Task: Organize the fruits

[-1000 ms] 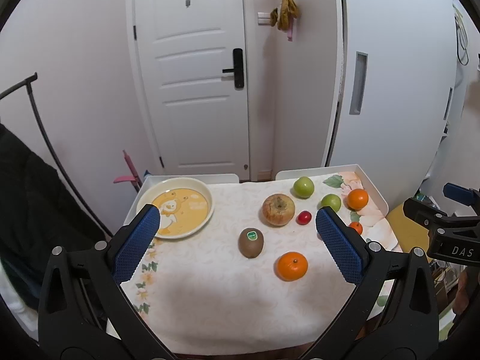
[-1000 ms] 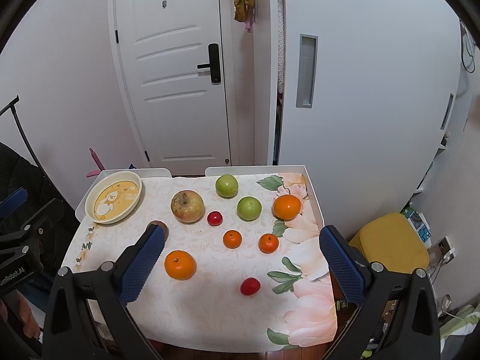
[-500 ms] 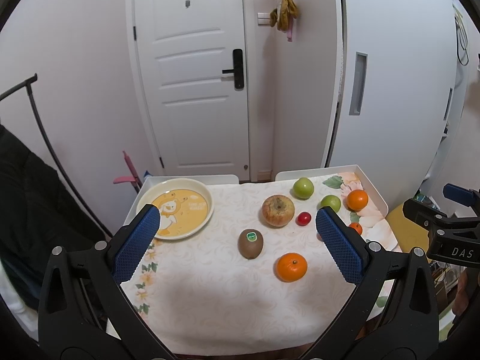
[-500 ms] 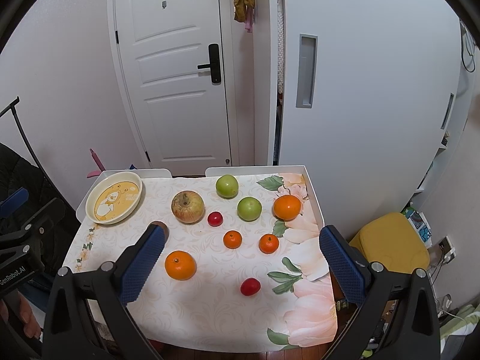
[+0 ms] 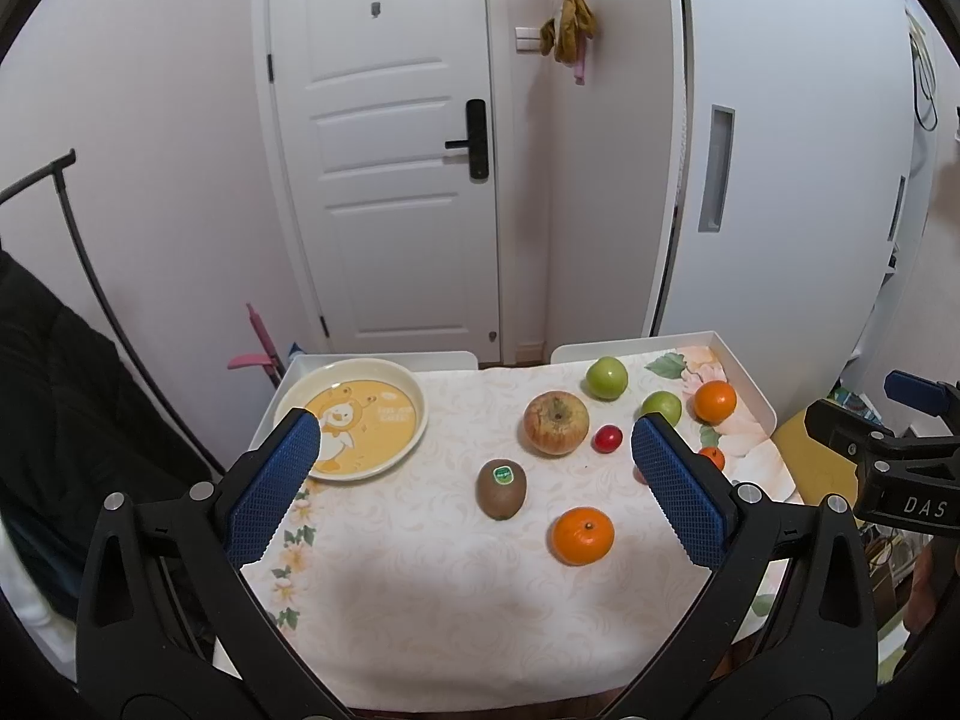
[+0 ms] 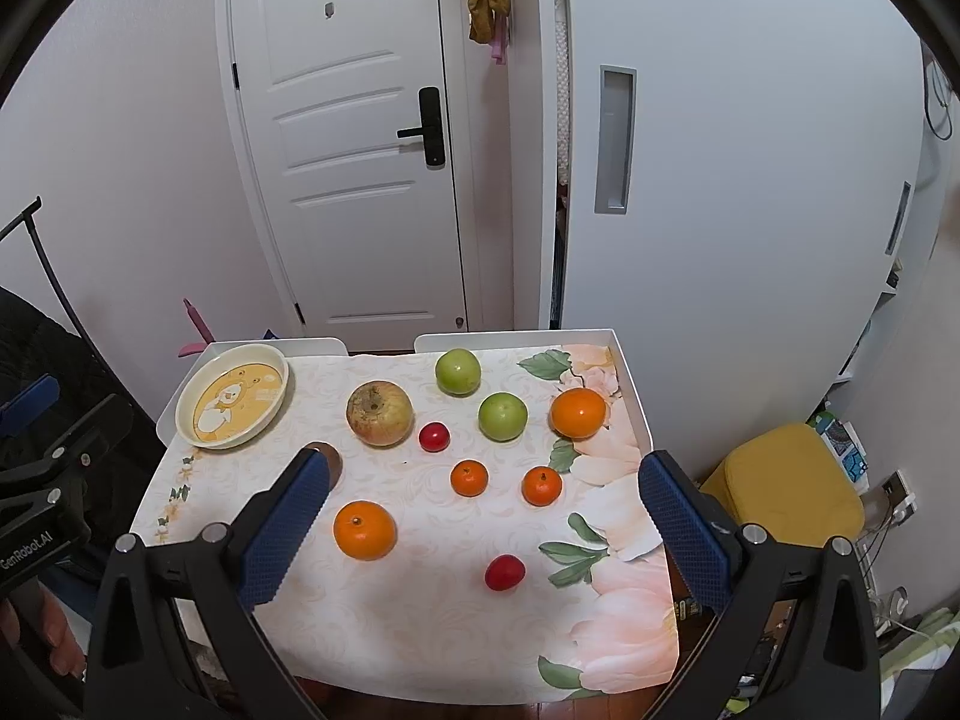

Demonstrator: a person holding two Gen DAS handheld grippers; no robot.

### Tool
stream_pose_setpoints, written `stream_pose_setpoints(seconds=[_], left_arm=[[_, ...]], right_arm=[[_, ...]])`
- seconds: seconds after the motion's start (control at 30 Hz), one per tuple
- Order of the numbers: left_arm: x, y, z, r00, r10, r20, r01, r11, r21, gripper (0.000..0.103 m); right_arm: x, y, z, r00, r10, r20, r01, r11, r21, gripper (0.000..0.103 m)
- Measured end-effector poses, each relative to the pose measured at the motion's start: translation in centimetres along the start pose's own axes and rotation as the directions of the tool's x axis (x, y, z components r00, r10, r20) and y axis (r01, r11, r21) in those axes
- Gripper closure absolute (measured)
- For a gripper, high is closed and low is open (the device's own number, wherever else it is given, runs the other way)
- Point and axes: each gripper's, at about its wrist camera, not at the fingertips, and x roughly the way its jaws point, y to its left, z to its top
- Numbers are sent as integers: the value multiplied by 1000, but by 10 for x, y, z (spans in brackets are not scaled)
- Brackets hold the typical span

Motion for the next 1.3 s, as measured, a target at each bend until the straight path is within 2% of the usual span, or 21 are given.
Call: stream_pose_setpoints(seconds=[0.97,1.3], left_arm=[[0,-2,2,1000,0,2,0,1000,-1,0],[7,6,10,1000,-22,-14,23,1000,2,0]], right_arm=[[0,0,1,1000,3,-1,-3,1000,4,0],[3,5,1,1000,-3,-3,3,1000,13,0]])
